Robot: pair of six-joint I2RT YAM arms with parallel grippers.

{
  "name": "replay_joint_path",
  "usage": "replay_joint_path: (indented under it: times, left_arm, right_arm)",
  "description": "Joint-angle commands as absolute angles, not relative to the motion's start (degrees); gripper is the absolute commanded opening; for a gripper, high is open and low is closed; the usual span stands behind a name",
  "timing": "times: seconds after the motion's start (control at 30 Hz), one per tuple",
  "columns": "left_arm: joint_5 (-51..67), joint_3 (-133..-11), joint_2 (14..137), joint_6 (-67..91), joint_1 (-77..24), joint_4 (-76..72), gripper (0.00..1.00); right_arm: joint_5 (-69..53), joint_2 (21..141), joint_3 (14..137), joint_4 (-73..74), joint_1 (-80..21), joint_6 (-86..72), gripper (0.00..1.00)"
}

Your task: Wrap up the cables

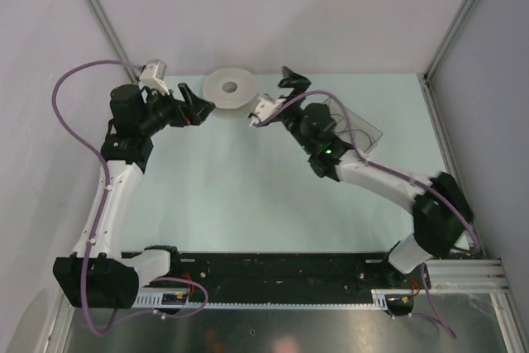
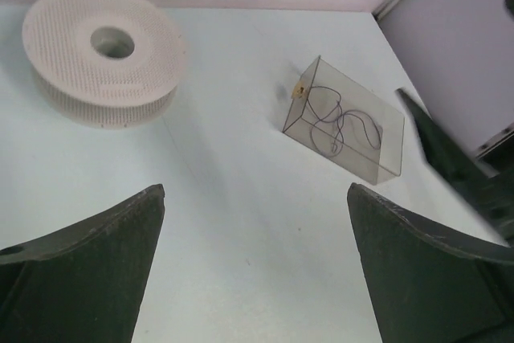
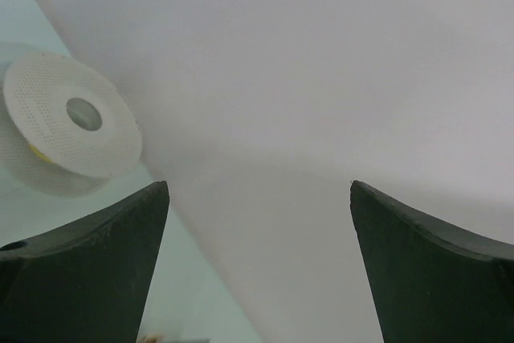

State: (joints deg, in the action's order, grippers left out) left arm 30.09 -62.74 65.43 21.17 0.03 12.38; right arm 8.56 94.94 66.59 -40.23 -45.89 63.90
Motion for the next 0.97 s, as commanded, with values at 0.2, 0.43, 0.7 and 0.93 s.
replay_joint_path:
  times: [0.2,0.43,0.7,0.93]
  left_arm:
    - [16.9,-81.6,66.9,-10.1,-12.7,41.1,0.99]
    - [6.1,-74.6,66.6,-4.6,-19.3,41.0,0.99]
    - [0.8,-58.4,55.1,-2.8,-19.5,35.1,0.99]
    - [-3.9,-56.1,51.1,-2.7,-19.5,33.5,1.00]
  right_arm:
    - [8.7,64.8,64.3,7.9,-32.5,19.0,0.99]
    - [1.6,49.9,51.8,13.4,-14.5,11.3,0.99]
    - [-2.3,39.2,42.7,14.9,-9.0,8.8,0.99]
    - [-3.3,38.0,41.4,13.3,-9.7,7.6,0.99]
